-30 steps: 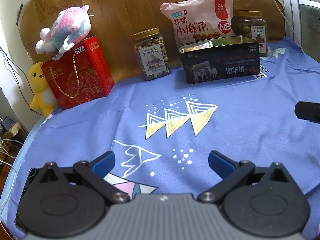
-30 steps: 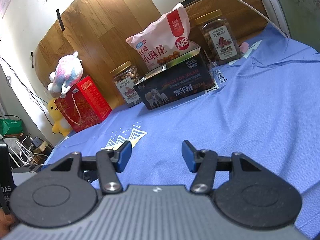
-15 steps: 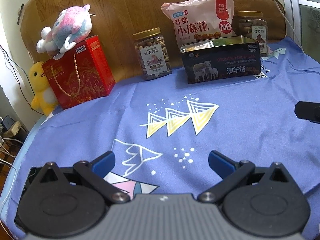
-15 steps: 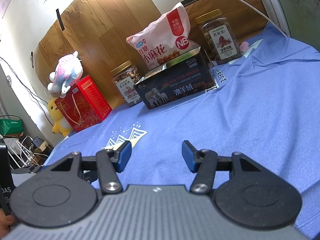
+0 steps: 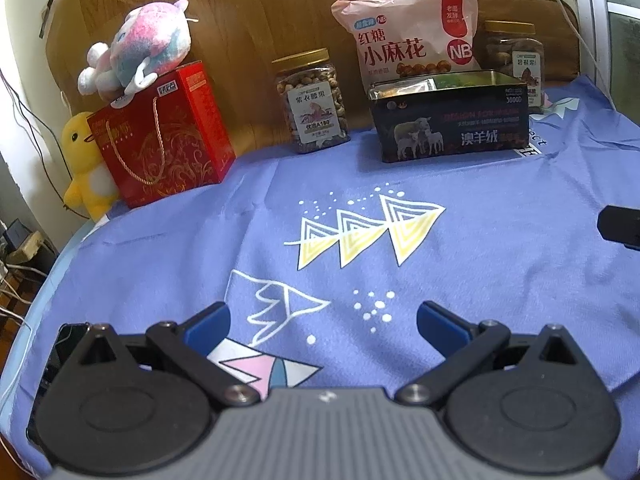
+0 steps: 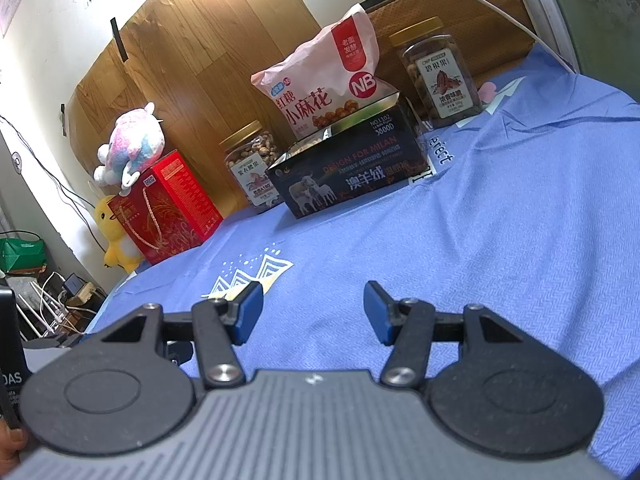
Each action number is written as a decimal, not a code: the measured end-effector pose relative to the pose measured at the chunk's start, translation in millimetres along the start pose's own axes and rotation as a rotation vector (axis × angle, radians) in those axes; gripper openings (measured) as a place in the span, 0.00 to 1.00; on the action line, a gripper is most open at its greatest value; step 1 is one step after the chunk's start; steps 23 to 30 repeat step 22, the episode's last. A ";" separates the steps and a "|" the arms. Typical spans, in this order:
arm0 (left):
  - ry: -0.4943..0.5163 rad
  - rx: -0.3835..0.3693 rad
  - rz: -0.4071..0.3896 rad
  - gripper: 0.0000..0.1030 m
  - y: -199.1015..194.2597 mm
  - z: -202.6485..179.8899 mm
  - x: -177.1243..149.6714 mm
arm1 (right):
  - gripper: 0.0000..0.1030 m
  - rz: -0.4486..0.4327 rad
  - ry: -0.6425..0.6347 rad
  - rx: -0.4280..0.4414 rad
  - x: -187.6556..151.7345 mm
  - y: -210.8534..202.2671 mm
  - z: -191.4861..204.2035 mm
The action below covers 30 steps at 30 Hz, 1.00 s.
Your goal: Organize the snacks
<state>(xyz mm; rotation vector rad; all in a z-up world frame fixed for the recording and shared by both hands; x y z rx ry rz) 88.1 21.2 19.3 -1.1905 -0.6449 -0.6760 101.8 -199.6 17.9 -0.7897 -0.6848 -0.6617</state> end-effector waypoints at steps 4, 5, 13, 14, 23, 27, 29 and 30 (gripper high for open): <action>-0.009 -0.002 0.011 1.00 2.1 1.2 -1.8 | 0.57 0.000 0.001 -0.001 -0.1 0.1 0.0; -0.011 -0.002 0.013 1.00 2.7 1.5 -2.0 | 0.57 0.000 0.001 -0.001 -0.1 0.1 0.0; -0.016 -0.006 0.023 1.00 5.1 1.7 -3.2 | 0.57 0.003 0.002 -0.002 -1.2 0.8 -0.4; -0.018 -0.008 0.025 1.00 5.7 1.7 -3.3 | 0.57 0.003 0.002 -0.003 -2.0 1.1 -0.6; -0.028 -0.065 0.015 1.00 3.9 -1.9 -2.7 | 0.57 0.000 -0.004 -0.005 -1.5 1.3 -0.4; -0.028 -0.065 0.015 1.00 3.9 -1.9 -2.7 | 0.57 0.000 -0.004 -0.005 -1.5 1.3 -0.4; -0.028 -0.065 0.015 1.00 3.9 -1.9 -2.7 | 0.57 0.000 -0.004 -0.005 -1.5 1.3 -0.4; -0.028 -0.065 0.015 1.00 3.9 -1.9 -2.7 | 0.57 0.000 -0.004 -0.005 -1.5 1.3 -0.4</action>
Point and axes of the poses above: each gripper's, at about its wrist camera, not at the fingertips, and y roughly the way its jaws point, z to its left, x to its top, the point moved 6 cm from there along y, roughly the way its jaws point, and after that the axes turned 3 degrees about -z, right-handed, at the moved point
